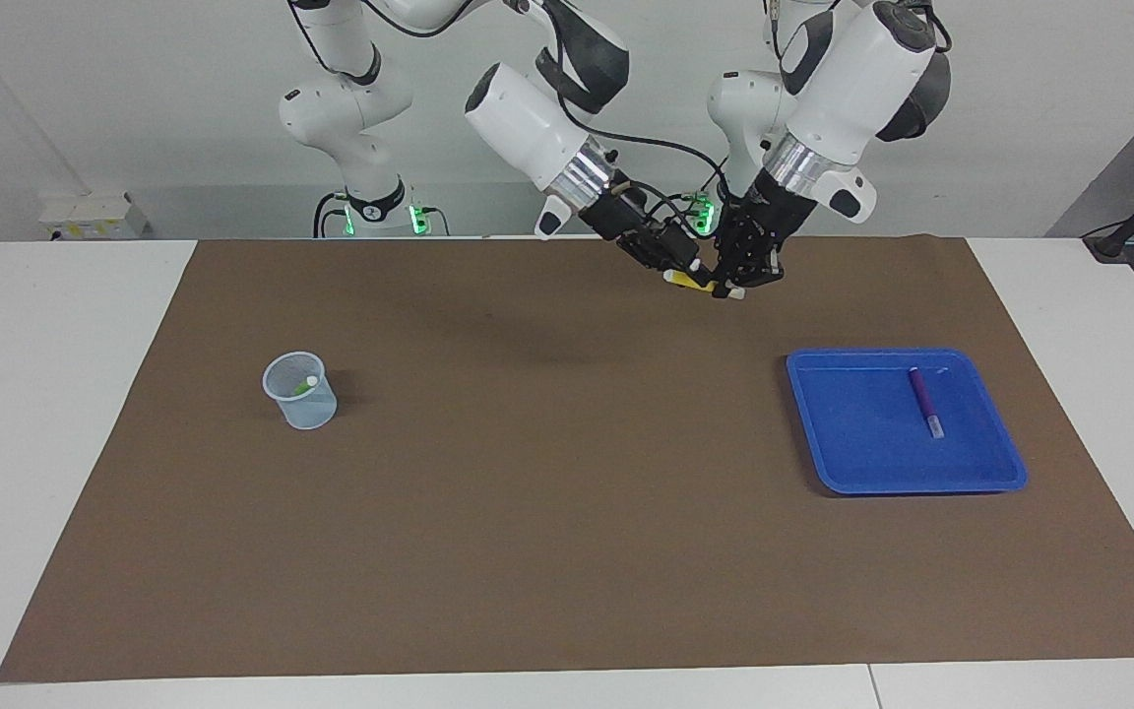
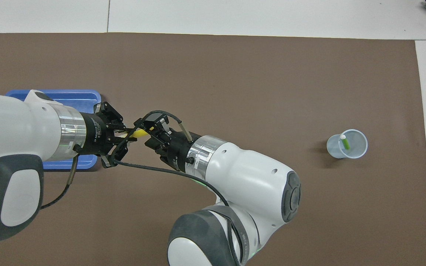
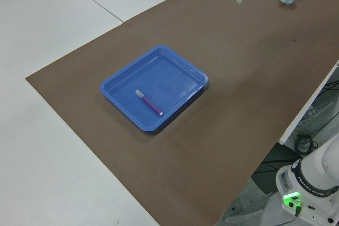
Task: Transfer and insert pens with both arms
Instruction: 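Close the right gripper on the yellow pen and open the left gripper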
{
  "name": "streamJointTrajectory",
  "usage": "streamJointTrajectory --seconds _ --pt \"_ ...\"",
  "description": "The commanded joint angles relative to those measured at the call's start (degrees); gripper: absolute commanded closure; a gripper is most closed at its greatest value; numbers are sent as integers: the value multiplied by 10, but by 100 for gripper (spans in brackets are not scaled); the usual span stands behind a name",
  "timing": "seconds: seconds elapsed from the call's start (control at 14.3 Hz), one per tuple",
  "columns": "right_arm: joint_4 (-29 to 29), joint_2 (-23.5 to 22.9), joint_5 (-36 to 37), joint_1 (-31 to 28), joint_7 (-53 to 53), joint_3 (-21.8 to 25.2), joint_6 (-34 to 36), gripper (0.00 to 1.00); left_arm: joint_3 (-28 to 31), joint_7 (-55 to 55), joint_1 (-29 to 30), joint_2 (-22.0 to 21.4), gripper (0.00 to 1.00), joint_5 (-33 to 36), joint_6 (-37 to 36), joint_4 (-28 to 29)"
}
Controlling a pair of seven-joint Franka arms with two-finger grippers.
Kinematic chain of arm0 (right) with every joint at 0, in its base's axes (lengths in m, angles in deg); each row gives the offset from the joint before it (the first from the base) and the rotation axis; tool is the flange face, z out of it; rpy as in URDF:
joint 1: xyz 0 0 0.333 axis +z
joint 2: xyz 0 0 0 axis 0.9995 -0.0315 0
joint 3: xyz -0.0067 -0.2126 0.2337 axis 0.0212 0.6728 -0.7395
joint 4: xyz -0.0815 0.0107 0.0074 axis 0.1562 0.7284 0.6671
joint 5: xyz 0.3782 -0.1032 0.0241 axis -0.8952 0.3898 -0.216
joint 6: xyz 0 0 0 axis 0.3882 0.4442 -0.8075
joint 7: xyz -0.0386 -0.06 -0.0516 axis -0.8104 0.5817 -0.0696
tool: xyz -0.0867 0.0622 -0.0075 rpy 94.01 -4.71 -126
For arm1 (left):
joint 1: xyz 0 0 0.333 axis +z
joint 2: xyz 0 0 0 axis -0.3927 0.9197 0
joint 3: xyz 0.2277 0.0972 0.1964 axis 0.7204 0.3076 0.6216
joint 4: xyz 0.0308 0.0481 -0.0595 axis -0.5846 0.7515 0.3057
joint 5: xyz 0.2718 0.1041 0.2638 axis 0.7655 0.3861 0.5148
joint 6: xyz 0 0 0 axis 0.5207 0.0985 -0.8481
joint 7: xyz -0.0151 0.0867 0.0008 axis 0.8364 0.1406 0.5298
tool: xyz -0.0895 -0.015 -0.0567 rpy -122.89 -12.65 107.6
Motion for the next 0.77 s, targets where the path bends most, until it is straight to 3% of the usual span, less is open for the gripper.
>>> streamJointTrajectory --seconds 0.0,0.14,0.28,0.56,0.7 --pt "5 -8 -9 0 -10 -1 -11 48 8 3 -8 -20 100 -7 -10 15" --pt "5 -8 -9 -1 -22 -1 -11 50 8 3 -8 -21 100 -7 -11 15" --pt "3 -8 -10 -2 -26 -1 -11 58 8 3 -9 -21 100 -7 -12 15" --pt "3 -8 -11 -2 -26 -1 -11 75 8 2 -8 -21 100 -7 -12 15" --pt "3 -8 -11 -2 -26 -1 -11 91 8 2 -8 -21 100 -7 -12 15"
